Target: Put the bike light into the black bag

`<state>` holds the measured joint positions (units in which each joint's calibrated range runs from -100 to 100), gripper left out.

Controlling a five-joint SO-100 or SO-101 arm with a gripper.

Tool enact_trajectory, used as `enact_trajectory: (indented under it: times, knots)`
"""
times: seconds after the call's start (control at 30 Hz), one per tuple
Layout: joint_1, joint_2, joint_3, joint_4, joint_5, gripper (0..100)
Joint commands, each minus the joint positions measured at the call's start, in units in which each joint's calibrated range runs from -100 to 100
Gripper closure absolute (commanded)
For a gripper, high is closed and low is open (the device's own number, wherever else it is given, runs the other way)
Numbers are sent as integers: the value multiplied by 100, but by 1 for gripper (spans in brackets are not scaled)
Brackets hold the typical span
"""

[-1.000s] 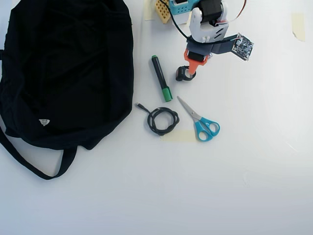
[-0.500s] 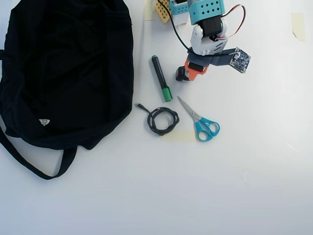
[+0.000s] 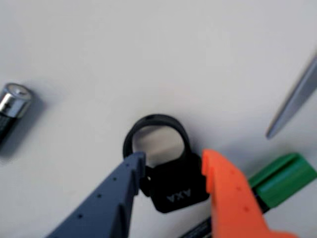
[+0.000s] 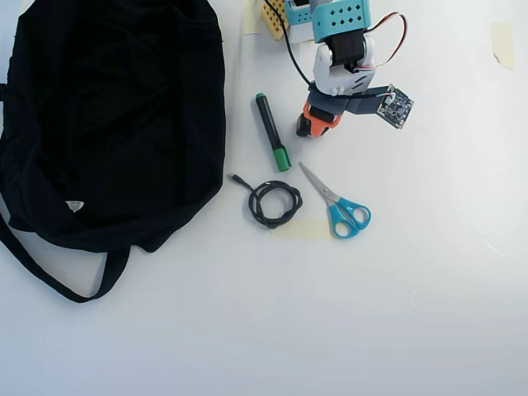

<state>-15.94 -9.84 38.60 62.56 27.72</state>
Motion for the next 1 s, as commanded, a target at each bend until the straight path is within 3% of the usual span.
enact_trajectory:
  times: [0.0, 0.97]
  knots:
    - [24, -20, -86, -46, 18, 84]
    - [69, -29, 120, -72, 97, 84]
